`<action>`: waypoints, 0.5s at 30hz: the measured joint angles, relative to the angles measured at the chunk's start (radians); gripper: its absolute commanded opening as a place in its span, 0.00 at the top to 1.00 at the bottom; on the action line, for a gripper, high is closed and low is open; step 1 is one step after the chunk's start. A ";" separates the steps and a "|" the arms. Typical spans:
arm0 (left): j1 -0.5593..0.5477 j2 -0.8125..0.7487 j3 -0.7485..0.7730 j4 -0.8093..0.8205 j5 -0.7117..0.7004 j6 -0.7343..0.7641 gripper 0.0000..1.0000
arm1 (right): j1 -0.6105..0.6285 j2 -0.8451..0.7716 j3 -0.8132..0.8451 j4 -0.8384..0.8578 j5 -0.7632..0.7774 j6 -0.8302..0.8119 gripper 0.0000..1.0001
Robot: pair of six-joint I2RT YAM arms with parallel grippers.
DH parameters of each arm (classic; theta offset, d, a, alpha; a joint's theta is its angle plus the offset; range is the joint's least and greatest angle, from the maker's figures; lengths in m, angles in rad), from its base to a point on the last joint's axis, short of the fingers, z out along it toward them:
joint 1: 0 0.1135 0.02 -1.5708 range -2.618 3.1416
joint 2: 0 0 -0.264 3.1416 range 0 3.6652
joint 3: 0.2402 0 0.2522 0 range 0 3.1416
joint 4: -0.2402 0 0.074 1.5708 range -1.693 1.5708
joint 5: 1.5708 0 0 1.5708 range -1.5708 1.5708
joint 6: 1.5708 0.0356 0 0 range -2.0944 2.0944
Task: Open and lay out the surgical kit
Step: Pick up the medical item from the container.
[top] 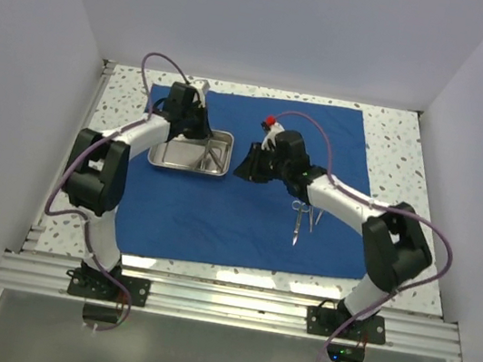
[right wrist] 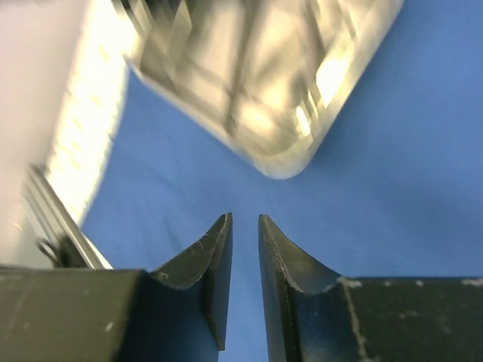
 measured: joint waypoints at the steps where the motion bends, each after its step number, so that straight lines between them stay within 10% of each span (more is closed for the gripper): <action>1: 0.011 -0.010 -0.010 0.013 0.028 -0.003 1.00 | 0.000 0.039 0.054 0.018 -0.006 0.008 0.76; 15: 0.076 -0.045 -0.071 0.157 0.289 -0.059 1.00 | 0.017 0.335 0.372 0.185 -0.104 0.111 0.64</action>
